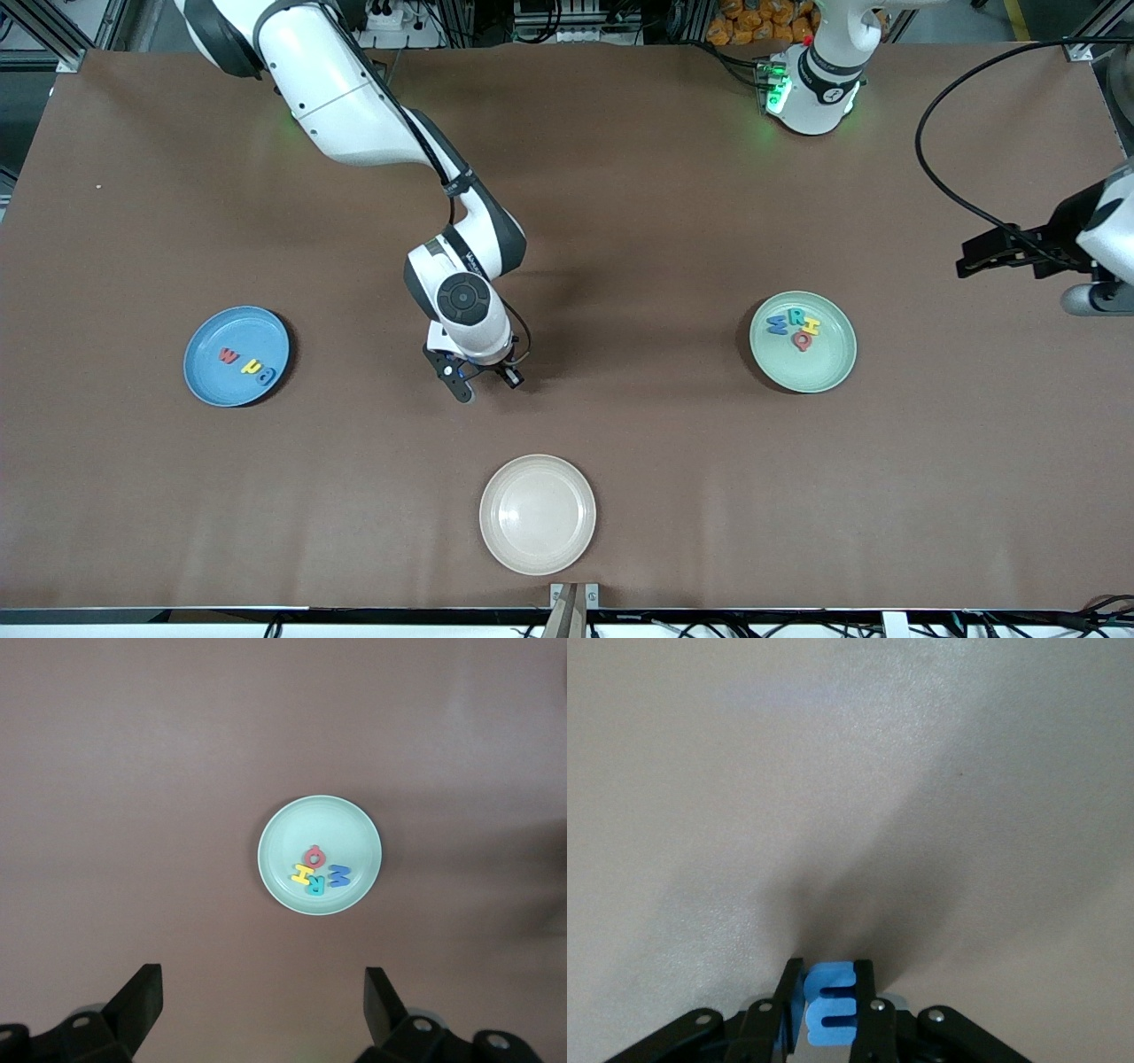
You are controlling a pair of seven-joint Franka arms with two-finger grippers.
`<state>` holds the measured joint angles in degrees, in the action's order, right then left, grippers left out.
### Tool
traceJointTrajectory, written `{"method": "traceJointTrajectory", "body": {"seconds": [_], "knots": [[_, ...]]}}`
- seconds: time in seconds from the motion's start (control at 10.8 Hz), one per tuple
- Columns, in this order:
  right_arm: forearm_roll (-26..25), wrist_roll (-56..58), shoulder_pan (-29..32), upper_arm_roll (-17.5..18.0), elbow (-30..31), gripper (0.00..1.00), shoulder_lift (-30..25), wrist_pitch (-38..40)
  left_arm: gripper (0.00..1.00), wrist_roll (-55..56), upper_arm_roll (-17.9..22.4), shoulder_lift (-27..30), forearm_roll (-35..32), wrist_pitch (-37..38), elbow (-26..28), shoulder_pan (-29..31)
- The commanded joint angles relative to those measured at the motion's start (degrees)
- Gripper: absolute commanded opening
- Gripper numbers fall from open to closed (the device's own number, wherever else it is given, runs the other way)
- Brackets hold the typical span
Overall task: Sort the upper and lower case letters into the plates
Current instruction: 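Grasp the blue lowercase m with the right gripper while the left withdraws, then carry the blue m over the blue plate with the right gripper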
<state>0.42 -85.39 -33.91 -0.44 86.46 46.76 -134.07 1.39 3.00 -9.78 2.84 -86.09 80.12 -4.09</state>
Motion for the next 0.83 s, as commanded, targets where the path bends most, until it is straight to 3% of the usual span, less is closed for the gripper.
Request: {"method": "traceJointTrajectory", "body": {"seconds": [0.0,0.37,0.74], "knots": [[-1.1,0.6,0.4,-0.3,-0.2,0.0,-0.7,1.2,1.0,1.4,-0.7,-0.2,-3.7,1.5,-3.0,-0.9],[-1.3,16.3,8.3,-0.4,-0.2,0.0,-4.1,3.9,1.0,1.3,-0.8,-0.2,-4.3,1.5,-3.0,-1.5],[-1.6,39.4,18.4,-0.4,0.2,0.0,-9.5,13.4,1.0,1.3,-0.8,-0.2,-4.3,1.5,-3.0,-1.4]]}}
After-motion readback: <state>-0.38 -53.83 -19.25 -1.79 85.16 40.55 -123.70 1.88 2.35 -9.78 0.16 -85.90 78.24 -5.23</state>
